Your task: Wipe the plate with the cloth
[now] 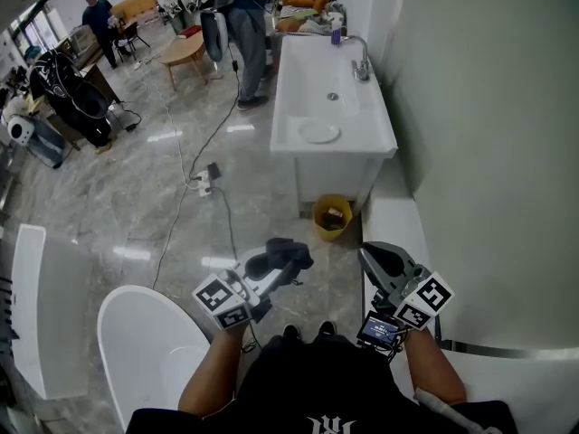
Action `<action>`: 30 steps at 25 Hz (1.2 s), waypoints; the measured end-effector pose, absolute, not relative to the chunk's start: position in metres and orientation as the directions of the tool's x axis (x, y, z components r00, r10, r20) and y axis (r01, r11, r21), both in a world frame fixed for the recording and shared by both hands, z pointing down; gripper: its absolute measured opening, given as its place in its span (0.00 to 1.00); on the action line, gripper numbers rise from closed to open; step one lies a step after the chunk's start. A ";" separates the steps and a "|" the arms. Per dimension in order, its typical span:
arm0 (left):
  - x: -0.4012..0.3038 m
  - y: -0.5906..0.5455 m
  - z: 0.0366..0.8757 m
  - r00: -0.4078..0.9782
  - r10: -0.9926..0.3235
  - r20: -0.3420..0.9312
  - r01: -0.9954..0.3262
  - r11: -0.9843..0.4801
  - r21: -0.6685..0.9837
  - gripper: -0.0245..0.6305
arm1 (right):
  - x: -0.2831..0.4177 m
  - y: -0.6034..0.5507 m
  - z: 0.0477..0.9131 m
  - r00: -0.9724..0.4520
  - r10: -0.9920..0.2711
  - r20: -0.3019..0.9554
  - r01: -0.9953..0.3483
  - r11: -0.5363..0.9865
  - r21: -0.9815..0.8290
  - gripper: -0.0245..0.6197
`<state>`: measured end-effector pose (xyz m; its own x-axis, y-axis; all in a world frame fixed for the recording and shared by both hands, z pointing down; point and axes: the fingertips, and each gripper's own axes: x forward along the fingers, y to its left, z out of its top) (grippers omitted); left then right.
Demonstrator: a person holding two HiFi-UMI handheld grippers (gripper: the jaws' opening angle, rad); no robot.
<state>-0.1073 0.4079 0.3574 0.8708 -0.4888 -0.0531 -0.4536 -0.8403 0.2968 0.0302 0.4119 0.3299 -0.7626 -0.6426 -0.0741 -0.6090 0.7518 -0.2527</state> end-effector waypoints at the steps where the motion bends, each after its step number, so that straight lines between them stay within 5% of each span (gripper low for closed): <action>1: -0.106 0.407 0.357 0.871 -0.489 -0.051 -0.455 -0.840 0.296 0.14 | 0.032 0.411 0.330 -0.764 -0.641 -0.074 -0.607 0.753 -0.252 0.05; 30: -0.066 0.354 0.370 0.854 -0.520 -0.010 -0.496 -0.820 0.285 0.14 | 0.074 0.346 0.342 -0.765 -0.639 -0.077 -0.609 0.758 -0.236 0.05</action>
